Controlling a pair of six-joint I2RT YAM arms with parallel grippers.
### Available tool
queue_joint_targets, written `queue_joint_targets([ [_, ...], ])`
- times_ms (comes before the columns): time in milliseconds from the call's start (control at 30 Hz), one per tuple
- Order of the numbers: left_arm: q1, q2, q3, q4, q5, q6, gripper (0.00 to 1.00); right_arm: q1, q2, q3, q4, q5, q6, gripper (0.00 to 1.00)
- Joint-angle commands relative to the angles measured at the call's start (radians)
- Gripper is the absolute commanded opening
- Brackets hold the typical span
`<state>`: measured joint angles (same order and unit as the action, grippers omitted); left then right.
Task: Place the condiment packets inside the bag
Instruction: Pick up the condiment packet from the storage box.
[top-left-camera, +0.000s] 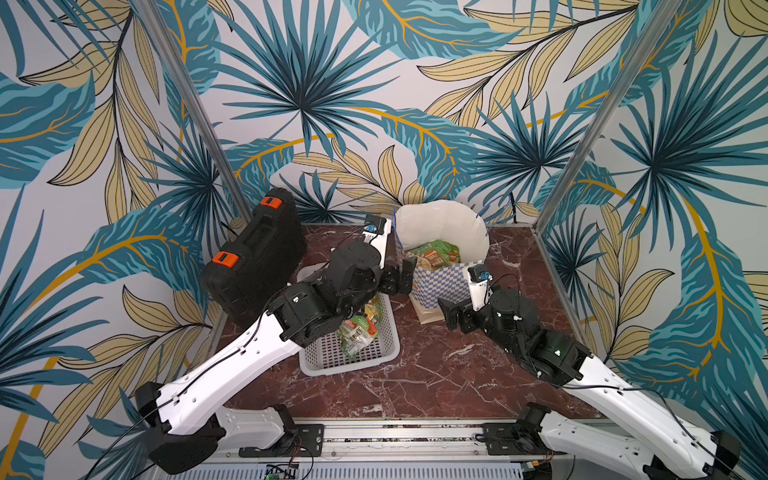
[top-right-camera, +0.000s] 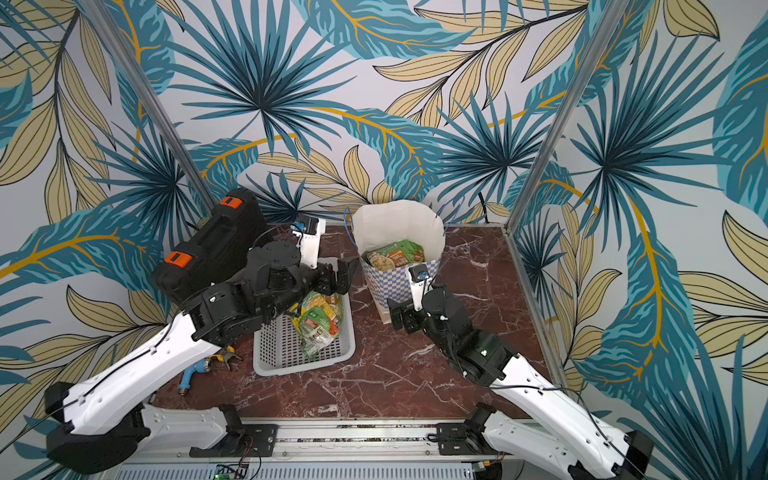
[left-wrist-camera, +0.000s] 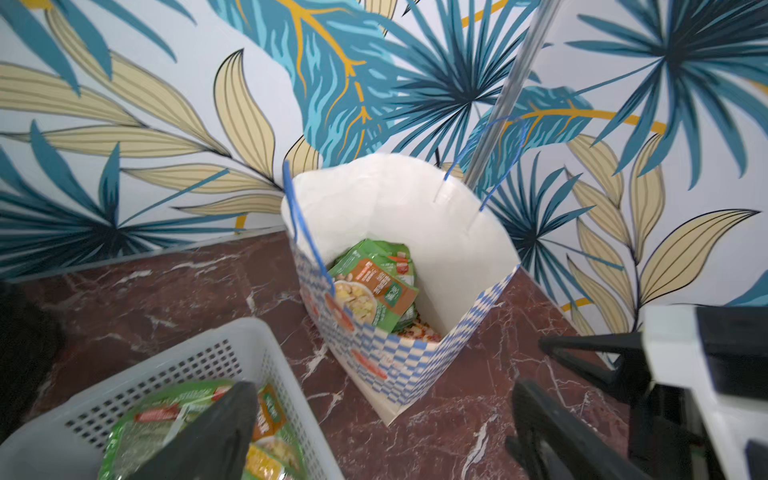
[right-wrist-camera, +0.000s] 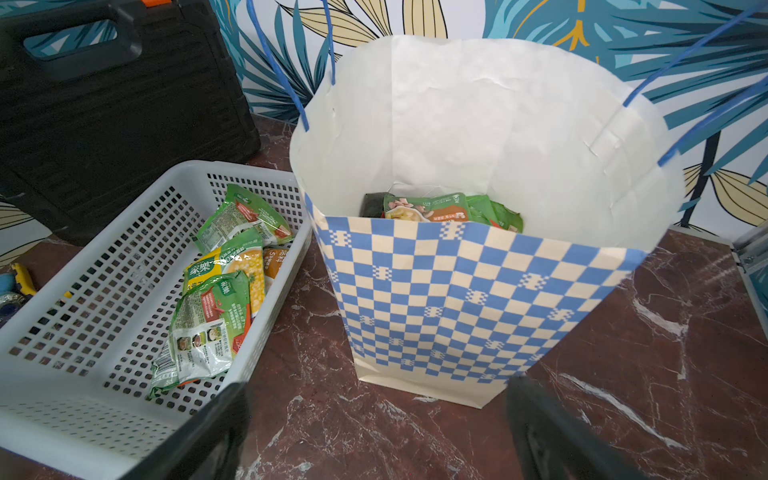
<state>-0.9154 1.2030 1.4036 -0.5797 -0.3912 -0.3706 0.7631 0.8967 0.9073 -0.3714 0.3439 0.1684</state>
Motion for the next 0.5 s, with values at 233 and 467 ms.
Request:
queue_joint_targets([
  [233, 0.144, -0.255, -0.473, 0.106, -0.196, -0.065, 1.00, 0.014, 0.032, -0.002, 0.042, -0.152, -0.014, 1.00],
  [467, 0.329, -0.378, -0.739, 0.262, -0.166, -0.039, 1.00, 0.105, 0.141, 0.039, 0.057, -0.210, -0.064, 0.96],
])
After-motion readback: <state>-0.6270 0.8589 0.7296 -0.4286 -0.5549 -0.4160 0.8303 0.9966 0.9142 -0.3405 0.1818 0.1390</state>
